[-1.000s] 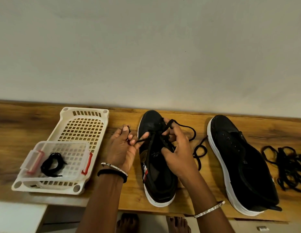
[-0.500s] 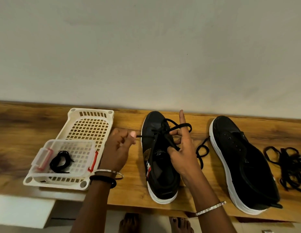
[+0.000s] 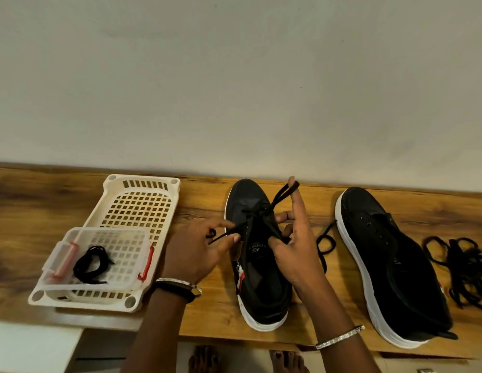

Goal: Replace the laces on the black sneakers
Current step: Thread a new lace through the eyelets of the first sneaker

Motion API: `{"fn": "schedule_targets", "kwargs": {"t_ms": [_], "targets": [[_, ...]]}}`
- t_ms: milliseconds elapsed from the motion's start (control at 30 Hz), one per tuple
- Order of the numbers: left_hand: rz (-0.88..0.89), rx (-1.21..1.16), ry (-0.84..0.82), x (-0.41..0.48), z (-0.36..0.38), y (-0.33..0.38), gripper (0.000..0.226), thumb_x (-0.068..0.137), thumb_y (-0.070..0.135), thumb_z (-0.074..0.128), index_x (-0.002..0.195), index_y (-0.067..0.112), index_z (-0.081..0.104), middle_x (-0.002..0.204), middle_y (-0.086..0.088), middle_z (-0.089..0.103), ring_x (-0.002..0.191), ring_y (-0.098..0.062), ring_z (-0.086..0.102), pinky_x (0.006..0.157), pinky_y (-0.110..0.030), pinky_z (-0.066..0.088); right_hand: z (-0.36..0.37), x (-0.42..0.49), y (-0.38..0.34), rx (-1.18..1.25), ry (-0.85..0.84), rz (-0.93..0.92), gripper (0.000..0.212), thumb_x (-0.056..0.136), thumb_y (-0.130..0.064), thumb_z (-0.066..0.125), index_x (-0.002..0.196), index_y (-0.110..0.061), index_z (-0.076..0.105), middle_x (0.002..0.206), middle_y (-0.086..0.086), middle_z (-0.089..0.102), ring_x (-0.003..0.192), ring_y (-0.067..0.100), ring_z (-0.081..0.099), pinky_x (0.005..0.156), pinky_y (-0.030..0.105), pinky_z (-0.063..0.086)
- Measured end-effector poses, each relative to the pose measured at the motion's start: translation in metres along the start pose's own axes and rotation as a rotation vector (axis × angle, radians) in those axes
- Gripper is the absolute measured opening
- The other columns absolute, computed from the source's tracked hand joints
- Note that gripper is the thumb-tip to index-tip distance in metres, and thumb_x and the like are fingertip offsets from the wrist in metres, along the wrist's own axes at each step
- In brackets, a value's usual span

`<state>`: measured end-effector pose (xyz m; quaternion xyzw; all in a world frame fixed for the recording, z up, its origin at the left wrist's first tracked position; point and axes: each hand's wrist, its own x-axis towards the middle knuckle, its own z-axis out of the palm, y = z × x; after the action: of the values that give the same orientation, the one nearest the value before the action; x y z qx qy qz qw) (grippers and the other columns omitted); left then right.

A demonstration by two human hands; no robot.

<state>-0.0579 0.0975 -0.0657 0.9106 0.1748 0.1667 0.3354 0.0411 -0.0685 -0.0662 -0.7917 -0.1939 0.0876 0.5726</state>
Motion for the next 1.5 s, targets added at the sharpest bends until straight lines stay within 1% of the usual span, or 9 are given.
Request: {"fn": "schedule_targets", "kwargs": {"t_ms": [100, 267, 400, 533, 733, 900, 1033, 1300, 1500], "targets": [[-0.027, -0.047, 0.029, 0.003, 0.006, -0.003, 0.01, 0.091, 0.039, 0.066, 0.085, 0.032, 0.069, 0.087, 0.016, 0.062, 0.078, -0.001, 0.058, 0.067, -0.024, 0.044, -0.002, 0.001, 0.001, -0.014, -0.024, 0.008, 0.119, 0.081, 0.006, 0.067, 0.146, -0.069, 0.003, 0.104, 0.003, 0.054, 0.083, 0.02, 0.058, 0.074, 0.04, 0.059], [-0.414, -0.833, 0.168, 0.013, 0.002, 0.012, 0.033, 0.102, 0.037, 0.048, 0.071, 0.027, 0.057, 0.1, 0.009, 0.071, 0.1, -0.011, 0.062, 0.088, -0.039, 0.043, -0.008, 0.003, -0.001, 0.013, -0.078, 0.038, 0.127, 0.081, 0.007, 0.07, 0.144, -0.069, -0.01, 0.099, 0.004, 0.053, 0.07, 0.01, 0.052, 0.071, 0.038, 0.057], [-0.444, -1.506, 0.27, 0.016, -0.001, 0.021, 0.032, 0.104, 0.033, 0.045, 0.075, 0.017, 0.045, 0.067, -0.001, 0.057, 0.068, -0.019, 0.061, 0.083, -0.042, 0.055, -0.007, 0.004, -0.001, 0.005, -0.11, 0.055, 0.124, 0.082, 0.004, 0.072, 0.148, -0.064, -0.007, 0.099, 0.004, 0.054, 0.068, 0.008, 0.049, 0.069, 0.033, 0.056], [-0.469, -1.2, 0.35, 0.019, 0.007, 0.014, 0.026, 0.094, 0.037, 0.06, 0.08, 0.018, 0.049, 0.06, 0.003, 0.043, 0.05, -0.01, 0.042, 0.058, -0.03, 0.051, -0.006, 0.004, 0.004, 0.004, -0.087, 0.025, 0.1, 0.081, 0.001, 0.072, 0.15, -0.056, 0.028, 0.102, 0.0, 0.054, 0.073, 0.005, 0.048, 0.068, 0.022, 0.051], [-0.076, -0.443, 0.113, 0.013, 0.015, 0.014, 0.047, 0.079, -0.005, 0.071, 0.117, 0.017, 0.053, 0.078, 0.008, 0.059, 0.069, 0.001, 0.061, 0.066, -0.014, 0.05, -0.009, 0.003, 0.003, -0.053, -0.079, -0.054, 0.076, 0.082, -0.003, 0.074, 0.141, -0.045, 0.051, 0.103, -0.003, 0.052, 0.078, -0.006, 0.048, 0.071, 0.008, 0.043], [0.116, 0.058, 0.145, 0.015, 0.02, 0.002, 0.013, 0.083, 0.017, 0.077, 0.093, 0.023, 0.072, 0.087, 0.01, 0.06, 0.079, -0.005, 0.056, 0.069, -0.01, 0.039, -0.011, 0.003, 0.003, -0.031, -0.096, -0.024, 0.073, 0.083, -0.003, 0.074, 0.141, -0.042, 0.053, 0.103, -0.006, 0.052, 0.077, -0.006, 0.049, 0.071, 0.012, 0.047], [0.034, -0.109, 0.167, 0.015, 0.022, -0.004, 0.01, 0.094, 0.022, 0.064, 0.085, 0.02, 0.068, 0.09, 0.004, 0.056, 0.081, -0.008, 0.055, 0.07, -0.019, 0.043, -0.011, 0.005, 0.004, -0.014, -0.112, 0.015, 0.071, 0.084, -0.001, 0.071, 0.137, -0.045, 0.053, 0.105, -0.008, 0.052, 0.08, -0.006, 0.049, 0.071, 0.011, 0.046], [-0.512, -1.567, 0.269, 0.021, 0.0, 0.006, 0.032, 0.103, 0.019, 0.038, 0.072, 0.016, 0.045, 0.085, -0.008, 0.073, 0.091, -0.024, 0.07, 0.086, -0.035, 0.055, -0.004, 0.004, 0.005, 0.038, -0.084, 0.044, 0.056, 0.085, 0.007, 0.066, 0.113, -0.041, 0.063, 0.11, -0.009, 0.056, 0.097, -0.014, 0.052, 0.077, 0.004, 0.044], [-0.566, -1.348, 0.272, 0.02, 0.004, 0.012, 0.033, 0.1, 0.028, 0.055, 0.07, 0.018, 0.045, 0.052, 0.004, 0.035, 0.044, -0.01, 0.036, 0.052, -0.029, 0.047, -0.004, 0.004, 0.006, 0.056, -0.061, 0.04, 0.052, 0.081, 0.009, 0.066, 0.11, -0.034, 0.07, 0.111, -0.01, 0.062, 0.102, -0.001, 0.058, 0.08, 0.014, 0.049]]}}
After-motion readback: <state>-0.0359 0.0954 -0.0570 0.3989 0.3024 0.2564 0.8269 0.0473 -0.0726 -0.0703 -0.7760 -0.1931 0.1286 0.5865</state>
